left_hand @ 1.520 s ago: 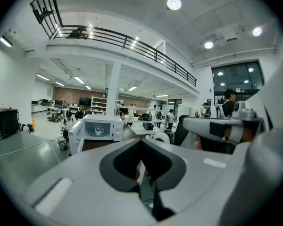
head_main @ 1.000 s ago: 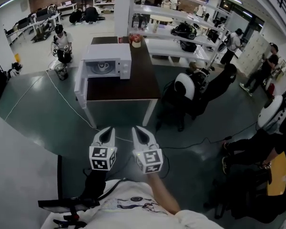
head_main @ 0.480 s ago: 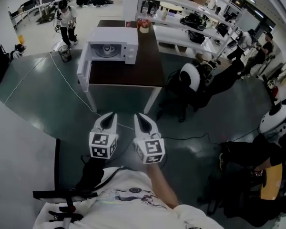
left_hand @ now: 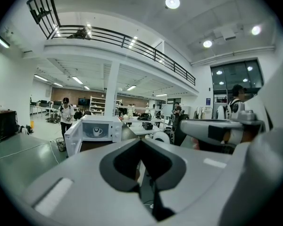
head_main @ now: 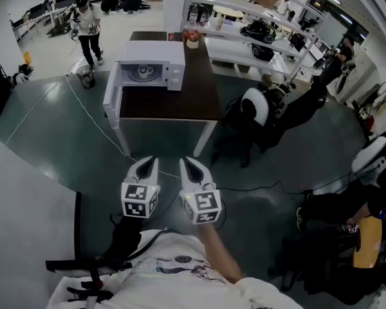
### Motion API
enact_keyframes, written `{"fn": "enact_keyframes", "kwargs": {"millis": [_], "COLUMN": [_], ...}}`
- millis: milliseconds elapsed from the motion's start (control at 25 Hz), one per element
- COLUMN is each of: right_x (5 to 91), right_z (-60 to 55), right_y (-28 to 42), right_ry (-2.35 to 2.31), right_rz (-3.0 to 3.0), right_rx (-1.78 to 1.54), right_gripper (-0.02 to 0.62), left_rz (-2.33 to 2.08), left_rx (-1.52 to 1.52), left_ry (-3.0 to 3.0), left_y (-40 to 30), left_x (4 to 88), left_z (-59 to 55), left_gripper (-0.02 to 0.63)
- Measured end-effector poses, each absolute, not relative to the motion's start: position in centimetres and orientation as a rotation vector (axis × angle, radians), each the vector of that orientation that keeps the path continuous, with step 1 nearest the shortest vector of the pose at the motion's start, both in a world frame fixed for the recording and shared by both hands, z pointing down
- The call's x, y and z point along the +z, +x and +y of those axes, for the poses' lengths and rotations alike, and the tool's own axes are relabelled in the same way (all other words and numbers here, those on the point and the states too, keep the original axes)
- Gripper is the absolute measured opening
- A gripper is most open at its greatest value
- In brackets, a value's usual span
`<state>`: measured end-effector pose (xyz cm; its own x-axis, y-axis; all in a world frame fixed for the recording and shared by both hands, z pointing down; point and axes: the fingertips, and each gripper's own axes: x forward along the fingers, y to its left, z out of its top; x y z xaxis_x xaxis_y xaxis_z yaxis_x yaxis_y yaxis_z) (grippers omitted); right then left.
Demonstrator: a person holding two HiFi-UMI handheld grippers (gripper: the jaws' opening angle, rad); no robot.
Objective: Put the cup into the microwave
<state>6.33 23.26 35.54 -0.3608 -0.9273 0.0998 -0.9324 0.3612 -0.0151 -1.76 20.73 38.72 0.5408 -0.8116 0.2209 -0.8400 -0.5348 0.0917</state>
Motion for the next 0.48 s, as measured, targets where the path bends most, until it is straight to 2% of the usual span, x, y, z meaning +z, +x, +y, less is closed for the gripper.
{"fn": "enact_keyframes", "kwargs": {"millis": [480], "right_x": [35.71], "right_z": [23.30], "right_y": [5.79], "right_ry": [1.735], "right_rz": [-2.525], "right_rx": [0.141], "right_gripper": [-0.002], "left_rz": [-1.389], "left_rx": [0.232], "left_ry": [2.581], "left_y": [-2.18], "left_x": [39.01], "left_z": [20.61], "left_gripper": [0.000]}}
